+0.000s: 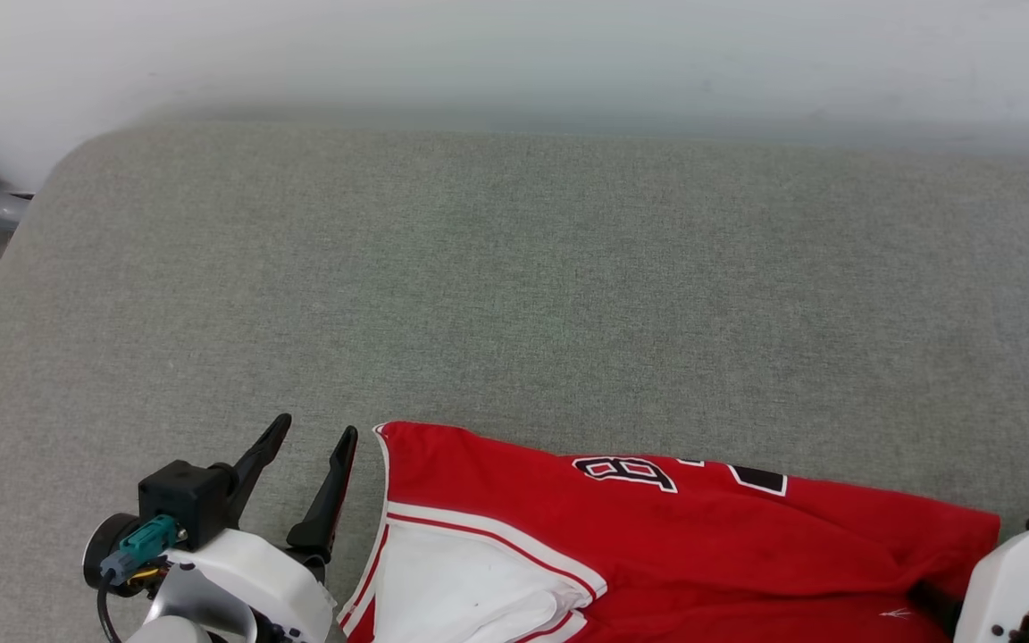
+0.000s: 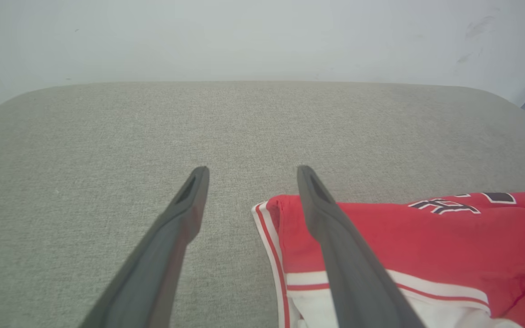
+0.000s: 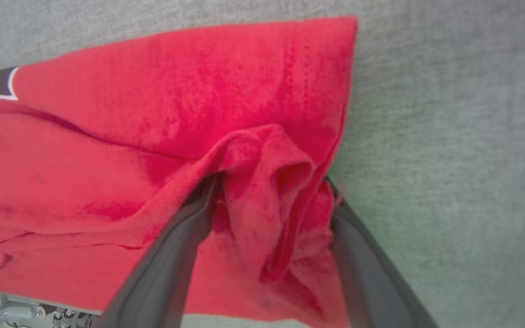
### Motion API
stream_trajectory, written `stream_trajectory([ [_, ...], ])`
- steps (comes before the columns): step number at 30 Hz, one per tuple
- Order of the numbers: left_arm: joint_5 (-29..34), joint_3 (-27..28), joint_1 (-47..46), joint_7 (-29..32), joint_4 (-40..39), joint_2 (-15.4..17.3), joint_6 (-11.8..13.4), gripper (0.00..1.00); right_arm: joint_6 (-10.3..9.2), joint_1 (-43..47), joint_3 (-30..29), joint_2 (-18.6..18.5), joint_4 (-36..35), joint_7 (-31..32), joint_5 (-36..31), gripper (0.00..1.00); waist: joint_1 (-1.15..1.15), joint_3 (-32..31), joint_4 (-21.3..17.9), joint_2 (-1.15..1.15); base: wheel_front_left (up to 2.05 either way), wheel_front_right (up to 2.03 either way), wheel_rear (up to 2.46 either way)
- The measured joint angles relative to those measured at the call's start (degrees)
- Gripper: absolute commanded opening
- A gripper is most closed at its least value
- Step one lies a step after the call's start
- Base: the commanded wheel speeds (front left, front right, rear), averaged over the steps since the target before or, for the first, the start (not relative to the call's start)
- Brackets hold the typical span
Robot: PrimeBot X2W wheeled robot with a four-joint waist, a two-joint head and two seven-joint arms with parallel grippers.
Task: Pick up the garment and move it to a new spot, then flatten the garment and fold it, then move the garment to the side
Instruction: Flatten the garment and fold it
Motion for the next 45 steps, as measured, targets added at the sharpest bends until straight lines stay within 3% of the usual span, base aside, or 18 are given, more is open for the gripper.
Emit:
stream_trajectory([
  [4,-0.3,-0.2,0.0,-0.1,0.5,-0.1,-0.1,1.0,0.0,-0.2,1.7,0.1,0.8,-0.8,0.3,1.0,0.0,-0.6,-0.2,0.0,0.0,0.0,0.0],
  [5,-0.4,-0.3,0.0,-0.2,0.6,-0.2,-0.1,1.0,0.01,-0.2,1.9,0.0,1.0,-0.9,0.3,0.42,0.0,-0.8,-0.2,0.0,0.0,0.0,0.0],
  [6,-0.4,-0.3,0.0,-0.2,0.8,-0.2,-0.2,1.0,0.01,-0.3,1.9,0.0,1.3,-1.1,0.2,0.17,0.0,-0.9,-0.3,0.0,0.0,0.0,0.0],
  [7,-0.4,-0.4,0.0,-0.2,0.9,-0.3,-0.3,1.0,0.08,-0.3,1.8,0.0,1.6,-1.7,0.0,0.0,0.0,-1.1,-0.3,0.0,0.0,0.0,0.0],
  [15,-0.9,-0.4,0.4,-0.8,1.5,-0.3,-0.4,1.0,0.52,-0.8,0.4,-1.6,3.2,-5.2,-2.0,0.0,0.0,-2.3,-0.7,0.0,0.0,0.0,0.0],
  [24,-1.0,-0.5,0.5,-1.3,2.0,-0.6,-0.5,1.0,0.49,-2.6,-6.0,-6.9,5.1,-7.9,-4.8,0.0,0.0,-2.8,-1.3,0.0,0.0,0.0,0.0],
  [28,-1.3,-0.7,0.5,-1.4,2.4,-0.7,-0.6,1.0,0.47,-3.7,-9.5,-11.2,7.9,-10.6,-9.7,0.0,0.0,-2.9,-1.4,0.0,0.0,0.0,0.0],
  [36,-1.4,-1.0,1.0,-1.9,3.1,-1.1,-0.7,1.0,0.47,-3.2,-6.7,-10.5,6.4,-11.4,-8.4,0.0,0.0,-4.3,-1.8,0.0,0.0,0.0,0.0],
  [45,-1.8,-1.2,2.5,-2.0,3.1,-1.2,-0.4,1.0,0.45,1.4,0.0,-7.5,-4.7,-7.2,-4.1,0.0,0.0,-7.2,-2.5,0.01,0.0,0.0,0.0],
])
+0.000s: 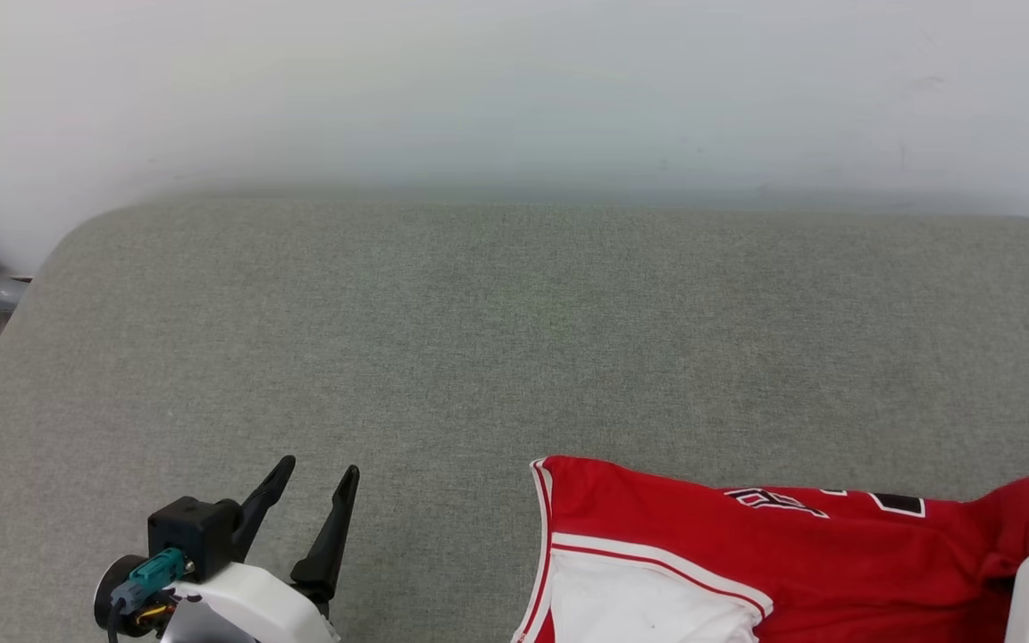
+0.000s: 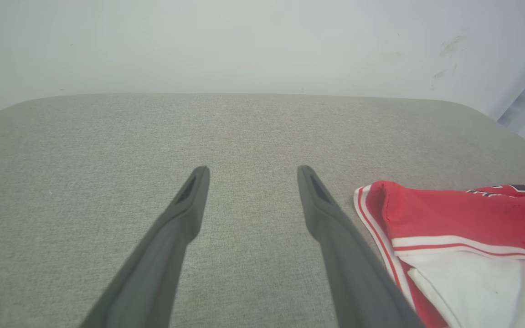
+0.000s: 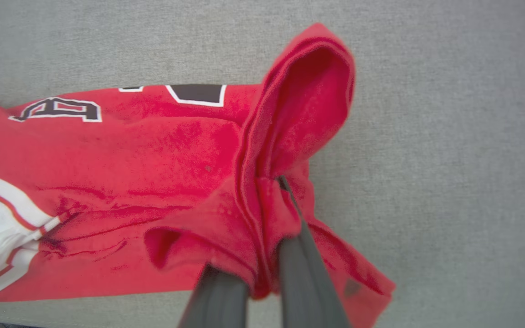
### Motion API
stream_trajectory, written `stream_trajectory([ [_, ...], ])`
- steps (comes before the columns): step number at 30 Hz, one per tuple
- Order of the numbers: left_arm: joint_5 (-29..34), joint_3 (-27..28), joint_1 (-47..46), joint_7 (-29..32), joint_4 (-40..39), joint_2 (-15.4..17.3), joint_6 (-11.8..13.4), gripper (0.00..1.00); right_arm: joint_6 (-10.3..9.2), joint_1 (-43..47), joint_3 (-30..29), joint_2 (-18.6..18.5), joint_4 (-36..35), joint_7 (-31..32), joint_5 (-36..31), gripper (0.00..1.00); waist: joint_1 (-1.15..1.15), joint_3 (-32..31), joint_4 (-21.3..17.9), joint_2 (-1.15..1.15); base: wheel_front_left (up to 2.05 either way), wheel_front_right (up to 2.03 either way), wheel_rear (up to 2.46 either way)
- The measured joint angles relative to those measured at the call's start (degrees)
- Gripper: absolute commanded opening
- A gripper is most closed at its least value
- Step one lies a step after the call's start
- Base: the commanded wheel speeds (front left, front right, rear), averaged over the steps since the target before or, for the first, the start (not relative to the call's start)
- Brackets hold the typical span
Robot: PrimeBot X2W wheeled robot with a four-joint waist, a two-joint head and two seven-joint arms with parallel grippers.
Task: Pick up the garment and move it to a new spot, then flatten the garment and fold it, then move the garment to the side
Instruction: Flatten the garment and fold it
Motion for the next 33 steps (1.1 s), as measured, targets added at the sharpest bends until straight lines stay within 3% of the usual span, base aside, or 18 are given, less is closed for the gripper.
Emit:
stream_trajectory([
  [9,-0.4,-0.2,0.8,0.0,-0.4,0.0,0.5,1.0,0.0,1.7,8.0,6.2,-8.8,4.3,5.1,0.0,0.0,-1.8,0.4,0.0,0.0,0.0,0.0],
  [14,-0.6,-0.1,1.3,-0.3,-0.5,0.0,0.8,1.0,0.0,1.3,13.2,10.5,-10.9,5.2,7.5,0.0,0.0,-2.3,1.0,0.0,0.0,0.0,0.0],
  [18,-0.7,0.0,1.6,-0.3,-0.6,0.1,0.9,1.0,0.0,0.7,17.5,11.6,-11.0,5.2,10.0,0.0,0.0,-2.8,1.7,0.0,0.0,0.0,0.0],
  [23,-1.0,0.1,1.9,-0.3,-0.9,0.5,1.0,1.0,0.0,0.6,23.1,11.7,-7.2,1.5,16.7,0.0,0.0,-3.3,2.7,0.0,0.0,0.0,0.0],
  [33,-1.1,-0.2,2.1,0.1,-1.5,0.7,1.4,1.0,-0.01,-3.8,27.8,11.7,7.4,-9.0,19.9,0.0,0.0,-3.3,4.5,0.0,0.0,0.0,0.0],
])
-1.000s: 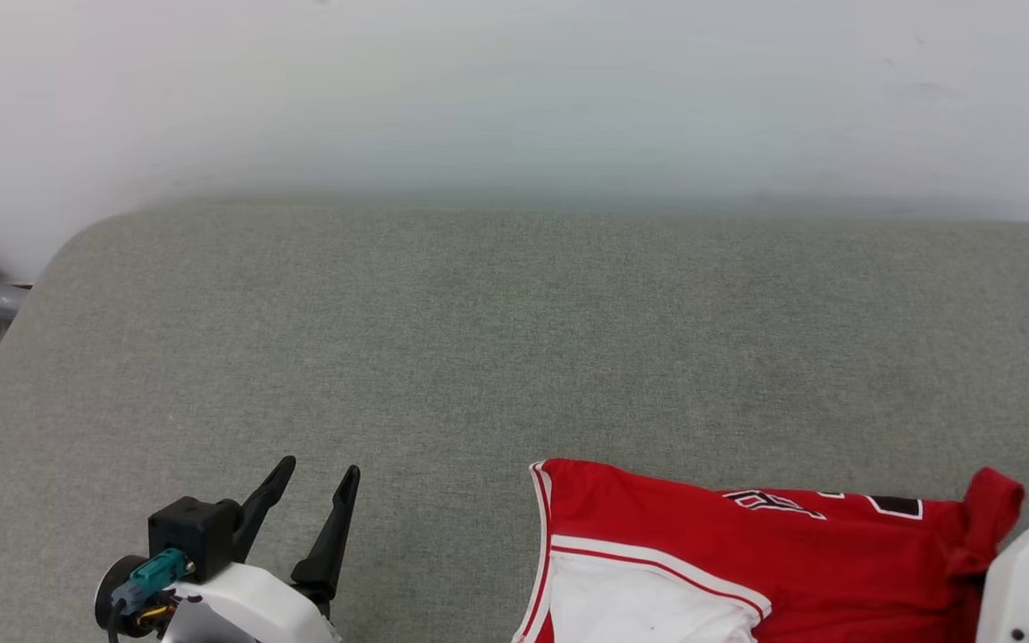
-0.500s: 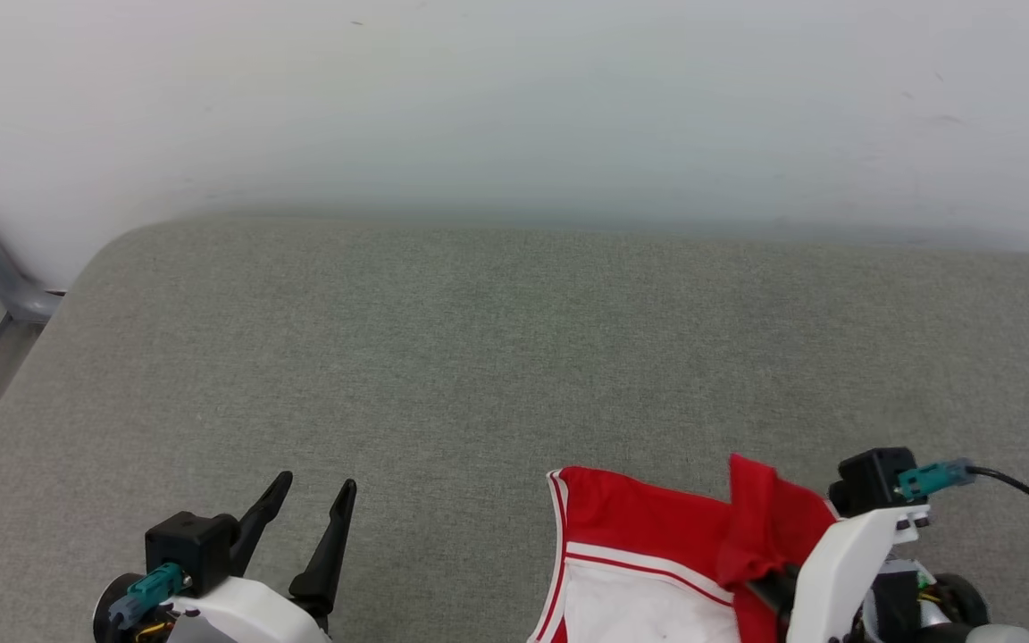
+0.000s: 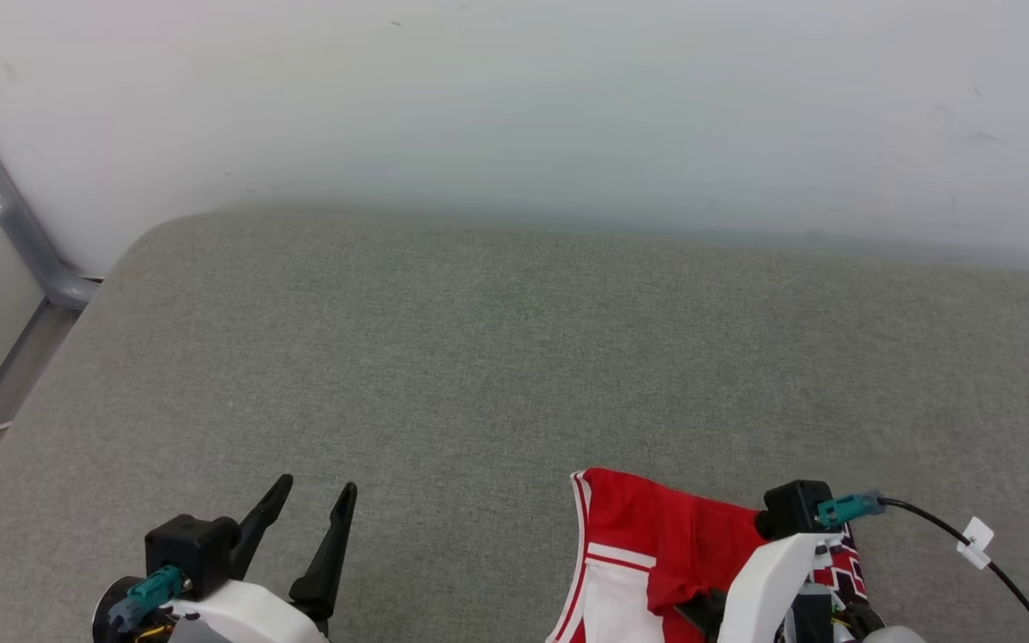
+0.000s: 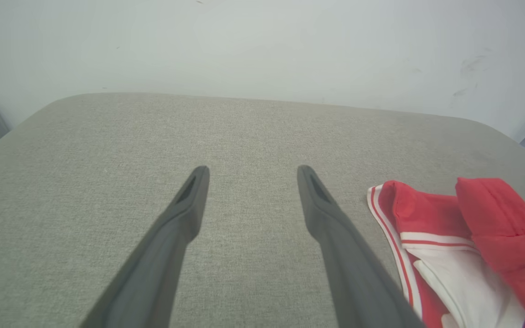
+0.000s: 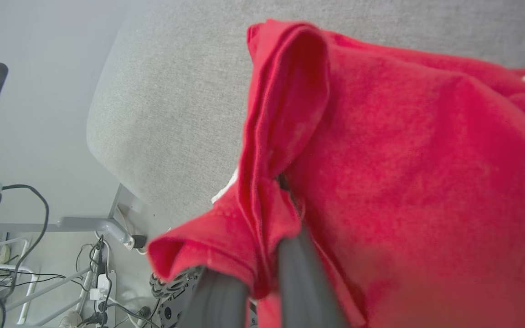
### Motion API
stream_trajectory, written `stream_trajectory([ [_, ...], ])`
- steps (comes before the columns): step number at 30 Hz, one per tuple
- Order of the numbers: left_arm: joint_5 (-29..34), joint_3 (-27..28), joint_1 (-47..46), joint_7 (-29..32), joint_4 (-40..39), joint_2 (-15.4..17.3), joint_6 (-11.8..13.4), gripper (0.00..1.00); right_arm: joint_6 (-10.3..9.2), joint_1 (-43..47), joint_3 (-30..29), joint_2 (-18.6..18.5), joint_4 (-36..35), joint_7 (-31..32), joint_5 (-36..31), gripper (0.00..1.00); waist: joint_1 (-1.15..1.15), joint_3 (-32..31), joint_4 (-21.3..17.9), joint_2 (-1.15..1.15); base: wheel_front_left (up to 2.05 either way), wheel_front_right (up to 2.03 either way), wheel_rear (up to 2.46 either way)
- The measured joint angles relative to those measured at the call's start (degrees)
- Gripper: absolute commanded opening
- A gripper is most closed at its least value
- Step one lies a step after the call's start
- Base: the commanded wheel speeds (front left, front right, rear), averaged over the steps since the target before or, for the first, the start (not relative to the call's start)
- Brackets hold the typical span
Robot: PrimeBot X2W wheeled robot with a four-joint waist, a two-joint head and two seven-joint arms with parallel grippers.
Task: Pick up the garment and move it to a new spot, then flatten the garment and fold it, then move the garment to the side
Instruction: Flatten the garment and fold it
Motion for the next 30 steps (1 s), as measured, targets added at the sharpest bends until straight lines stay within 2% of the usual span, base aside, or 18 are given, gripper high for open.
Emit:
stream_trajectory([
  [1,0.0,0.0,0.0,0.0,0.0,0.0,0.0,1.0,0.0,-0.6,0.3,0.0,1.5,-1.1,0.0,0.0,0.0,0.1,0.2,0.0,0.0,0.0,0.0],
  [2,0.0,0.0,0.0,0.0,-0.1,0.0,0.0,1.0,0.0,-1.2,0.7,0.0,3.0,-2.1,0.3,0.19,0.0,0.1,0.3,0.0,0.0,0.0,0.0],
  [3,0.0,0.0,0.0,0.1,-0.1,0.0,0.1,1.0,0.0,-1.7,1.5,0.0,4.0,-3.1,0.7,0.69,0.0,0.2,0.4,0.0,0.0,0.0,0.0],
  [4,0.0,-0.1,0.0,0.1,-0.2,0.0,0.1,1.0,0.0,-2.3,2.3,0.0,5.0,-4.0,1.6,1.0,0.0,0.2,0.6,0.0,0.0,0.0,0.0],
  [12,-0.2,-0.1,0.3,0.3,-0.6,0.5,0.7,1.0,0.0,-4.7,9.7,0.0,5.6,-7.4,6.4,1.0,0.0,0.3,0.6,0.0,0.0,0.0,0.0],
  [15,-0.3,-0.1,0.3,0.4,-0.8,0.5,1.0,1.0,0.0,-5.2,9.9,0.1,4.4,-7.4,7.2,1.0,0.0,0.2,0.3,0.0,0.0,0.0,0.0],
  [18,-0.3,-0.1,0.3,0.4,-1.0,0.5,1.0,1.0,0.0,-6.7,8.2,0.1,2.4,-8.0,4.8,1.0,0.0,0.2,-0.2,0.0,0.0,0.0,0.0],
  [20,-0.3,0.0,0.3,0.0,-1.2,0.4,1.2,1.0,0.0,-7.9,6.0,0.1,0.8,-8.6,0.8,1.0,0.0,0.2,-0.6,0.0,0.0,0.0,0.0],
  [24,-0.4,0.8,0.3,-0.7,-1.7,-0.2,1.3,1.0,0.0,-10.4,0.4,-0.7,-2.9,-11.3,-13.8,1.0,0.0,0.3,-1.6,0.0,0.0,0.0,0.0],
  [27,0.0,1.7,0.3,-1.6,-2.2,-1.0,1.5,1.0,0.01,-10.7,-2.4,-3.4,-6.1,-14.6,-20.7,1.0,0.0,0.4,-2.2,0.0,0.0,0.0,0.0],
  [30,0.7,2.8,0.3,-2.1,-2.8,-2.1,1.4,1.0,0.01,-10.3,-4.4,-8.8,-8.7,-19.2,-27.3,1.0,0.0,0.6,-2.8,0.0,0.0,0.0,0.0],
])
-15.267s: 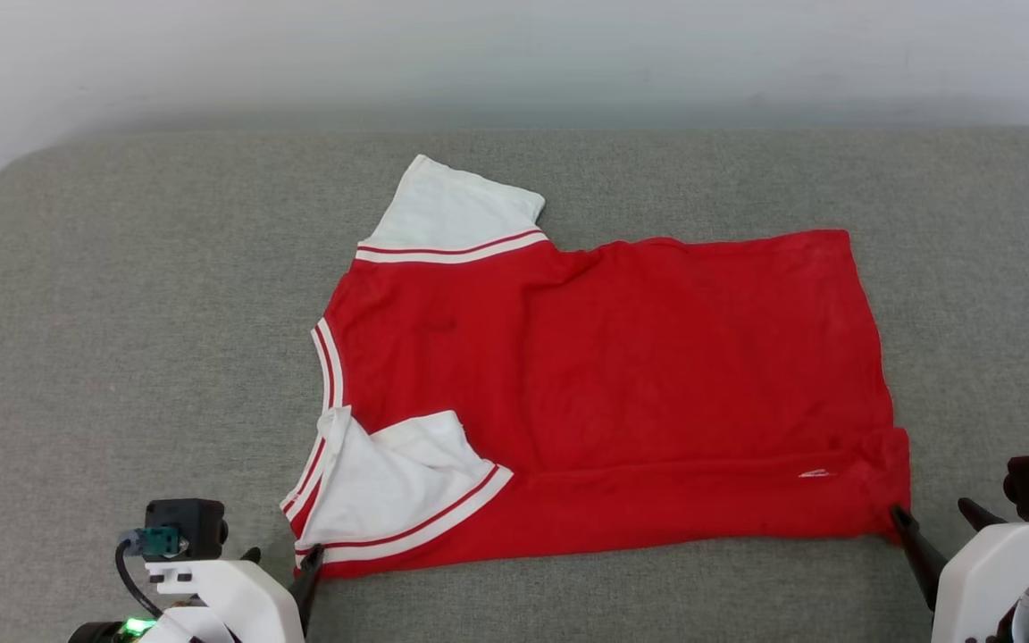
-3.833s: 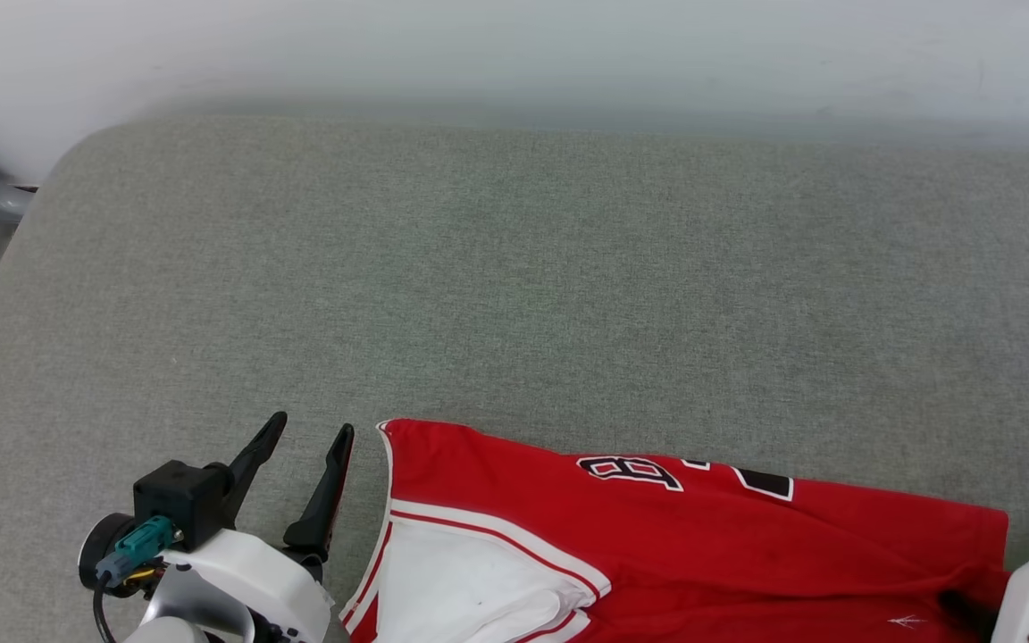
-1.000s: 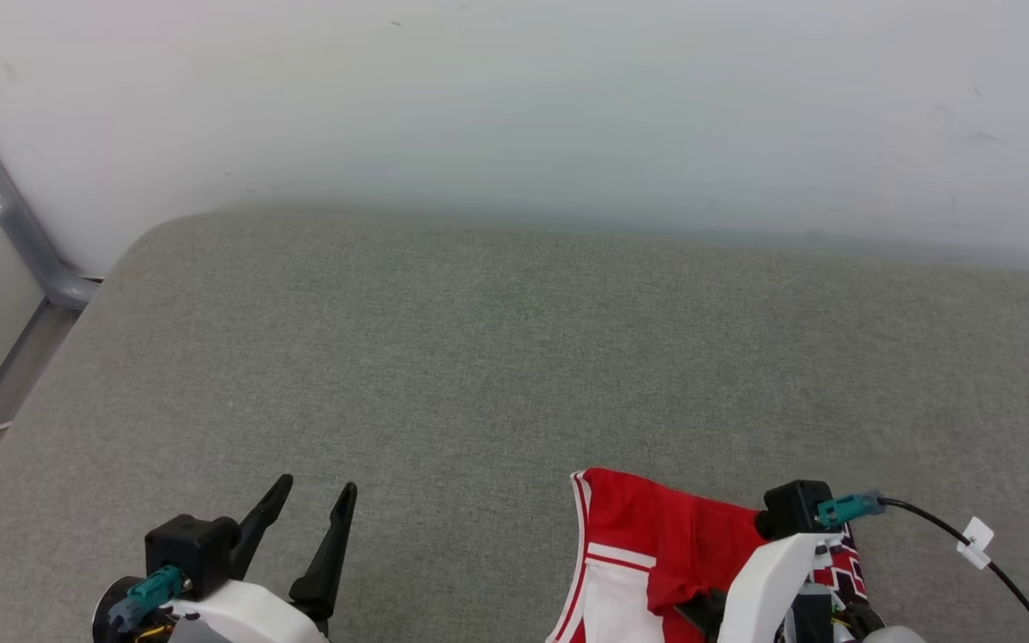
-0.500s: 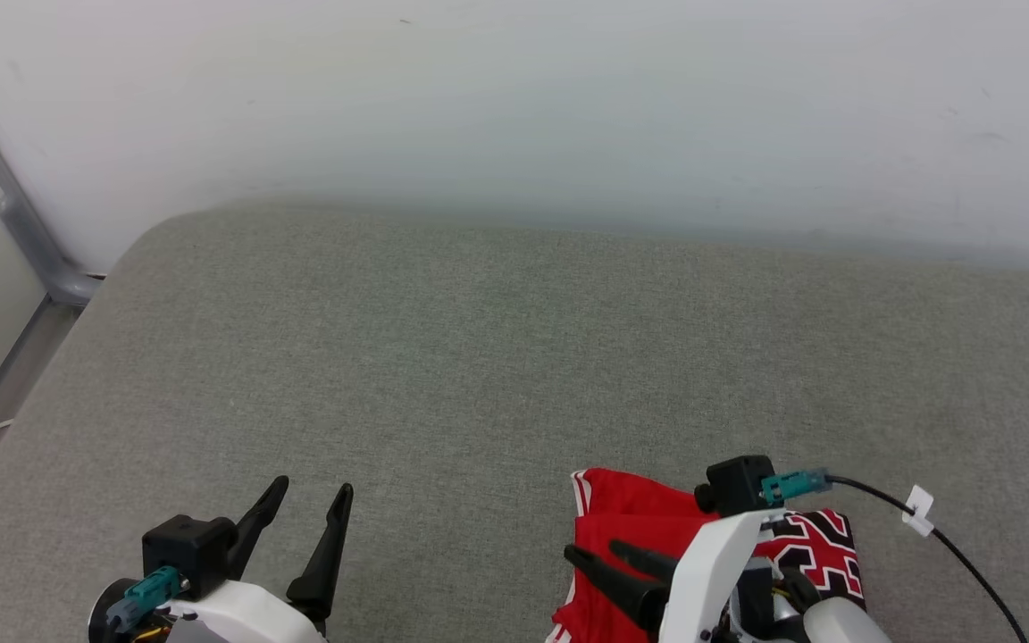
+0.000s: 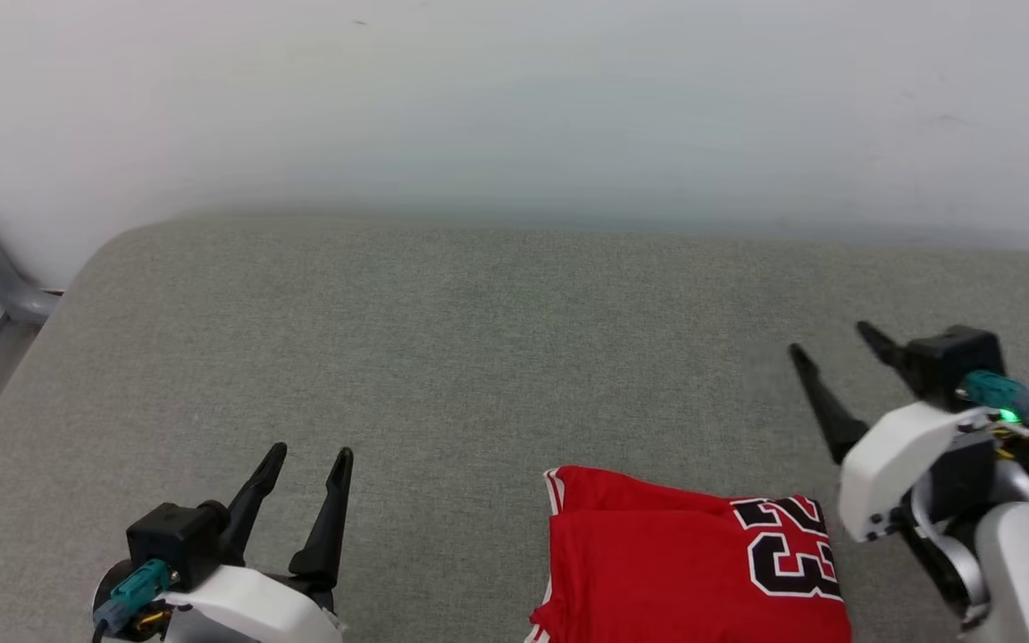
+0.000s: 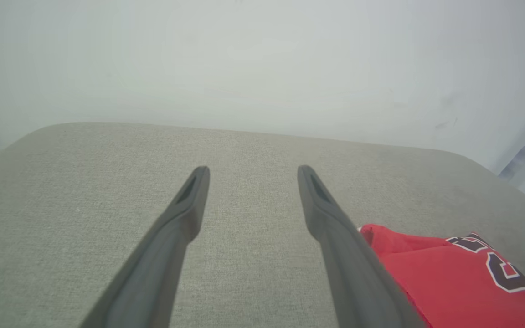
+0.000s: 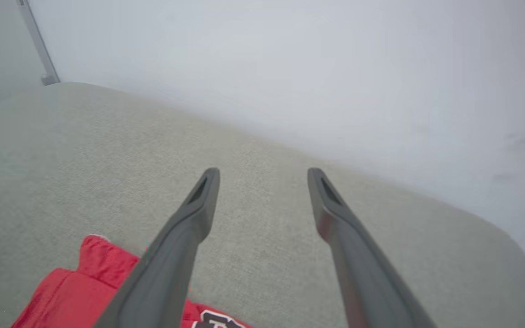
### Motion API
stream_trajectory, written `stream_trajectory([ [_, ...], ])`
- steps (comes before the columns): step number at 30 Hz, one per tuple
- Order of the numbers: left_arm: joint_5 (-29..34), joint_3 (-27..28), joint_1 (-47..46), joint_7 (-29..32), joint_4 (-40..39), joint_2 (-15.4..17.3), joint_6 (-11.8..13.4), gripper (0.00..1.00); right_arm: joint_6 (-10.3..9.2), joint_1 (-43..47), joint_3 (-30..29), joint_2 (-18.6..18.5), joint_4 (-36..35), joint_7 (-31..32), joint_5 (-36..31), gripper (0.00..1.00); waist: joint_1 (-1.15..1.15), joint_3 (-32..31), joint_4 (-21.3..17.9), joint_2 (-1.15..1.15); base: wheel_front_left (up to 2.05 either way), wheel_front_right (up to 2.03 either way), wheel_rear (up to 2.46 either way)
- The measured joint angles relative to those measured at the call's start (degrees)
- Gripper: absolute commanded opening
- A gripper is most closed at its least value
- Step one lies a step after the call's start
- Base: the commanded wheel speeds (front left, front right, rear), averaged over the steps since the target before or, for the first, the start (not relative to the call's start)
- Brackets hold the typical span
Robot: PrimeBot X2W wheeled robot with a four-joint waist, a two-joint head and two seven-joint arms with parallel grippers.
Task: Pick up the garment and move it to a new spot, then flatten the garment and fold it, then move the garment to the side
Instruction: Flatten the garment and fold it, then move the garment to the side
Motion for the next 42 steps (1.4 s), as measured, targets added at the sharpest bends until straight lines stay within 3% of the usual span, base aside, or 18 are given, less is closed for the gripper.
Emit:
stream_trajectory([
  [2,0.6,0.9,0.0,-0.4,-0.3,-0.8,-0.3,1.0,0.0,1.0,-2.2,-2.1,-0.9,-2.9,-2.6,1.0,0.0,0.1,-0.4,0.0,0.0,0.0,0.0],
  [7,3.3,4.9,0.3,-0.5,-1.8,-3.6,-1.5,1.0,0.01,5.3,-7.9,-2.2,-3.3,-8.8,-4.8,1.0,0.0,0.4,-1.3,0.0,0.0,0.0,0.0],
  [19,12.2,13.7,4.6,-0.6,-2.2,-11.9,-8.8,1.0,0.0,13.5,-14.6,5.3,-7.8,-17.4,-6.6,1.0,0.0,1.1,-2.8,0.0,0.0,0.0,0.0],
  [30,16.9,17.7,5.8,-0.6,1.5,-15.9,-14.6,1.0,0.0,15.2,-15.0,7.9,-7.2,-19.0,-7.2,1.0,0.0,0.8,-2.8,0.0,0.0,0.0,0.0],
  [42,19.3,20.0,5.7,-0.6,3.0,-18.5,-17.2,1.0,0.0,15.2,-14.3,7.9,-7.4,-15.5,-6.7,1.0,0.0,0.7,-2.0,0.0,0.0,0.0,0.0],
])
